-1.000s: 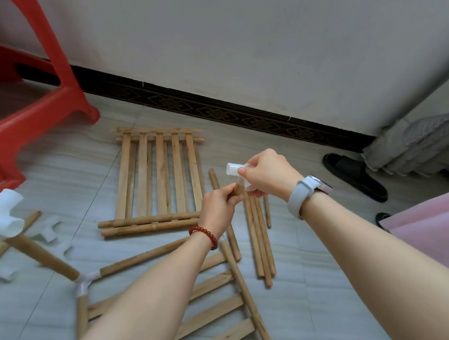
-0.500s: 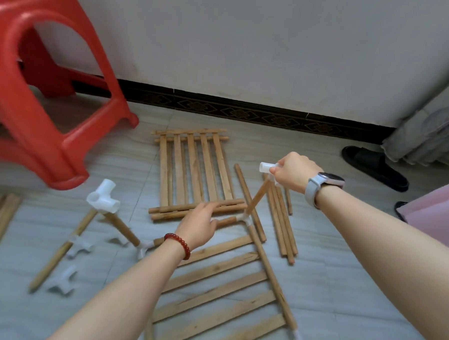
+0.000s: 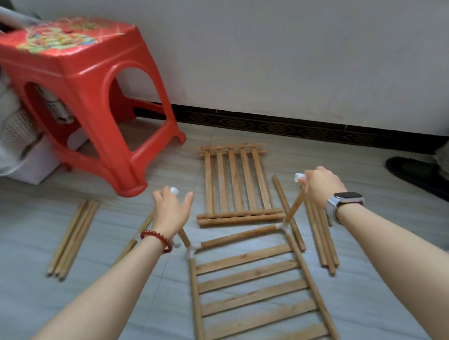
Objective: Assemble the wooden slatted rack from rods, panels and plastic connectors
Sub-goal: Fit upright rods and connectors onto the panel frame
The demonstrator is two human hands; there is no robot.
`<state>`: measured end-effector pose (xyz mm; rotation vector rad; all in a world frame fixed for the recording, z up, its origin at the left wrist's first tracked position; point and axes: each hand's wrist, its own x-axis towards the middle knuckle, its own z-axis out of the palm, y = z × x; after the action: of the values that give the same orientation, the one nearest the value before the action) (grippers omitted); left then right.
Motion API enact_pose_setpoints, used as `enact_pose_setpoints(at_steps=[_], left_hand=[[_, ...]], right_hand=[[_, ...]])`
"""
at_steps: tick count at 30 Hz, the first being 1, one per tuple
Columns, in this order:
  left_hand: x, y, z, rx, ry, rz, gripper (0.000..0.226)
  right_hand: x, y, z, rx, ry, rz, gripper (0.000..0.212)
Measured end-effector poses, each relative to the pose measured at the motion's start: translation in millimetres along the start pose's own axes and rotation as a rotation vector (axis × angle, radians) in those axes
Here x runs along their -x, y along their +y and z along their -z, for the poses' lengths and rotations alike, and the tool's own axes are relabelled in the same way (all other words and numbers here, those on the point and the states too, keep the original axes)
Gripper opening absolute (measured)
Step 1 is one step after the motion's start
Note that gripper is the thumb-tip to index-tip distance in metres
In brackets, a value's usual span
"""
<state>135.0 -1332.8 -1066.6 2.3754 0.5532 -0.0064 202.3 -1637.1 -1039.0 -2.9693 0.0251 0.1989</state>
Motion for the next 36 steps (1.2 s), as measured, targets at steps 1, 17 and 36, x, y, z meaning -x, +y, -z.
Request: enact_pose_setpoints(at_steps=[1,17,36], left_hand=[[-3.1,0.0,-1.8,0.01,0.003,-0.03,0.049],[-42.0,-1.2,5.0,-0.005,-0.087,-0.269,0.029],[-66.3,3.4,-7.0,-0.445,0.039,-0.231,0.027]], right_hand=[[-0.3,-1.5,0.2,0.014,0.005,-0.005,0.017],[22.7,1.9,-14.3,0.093,-0.09,-0.079,0.005],[2.1,-3.3,-40.0,-0.039,0.238,-0.161,0.028]])
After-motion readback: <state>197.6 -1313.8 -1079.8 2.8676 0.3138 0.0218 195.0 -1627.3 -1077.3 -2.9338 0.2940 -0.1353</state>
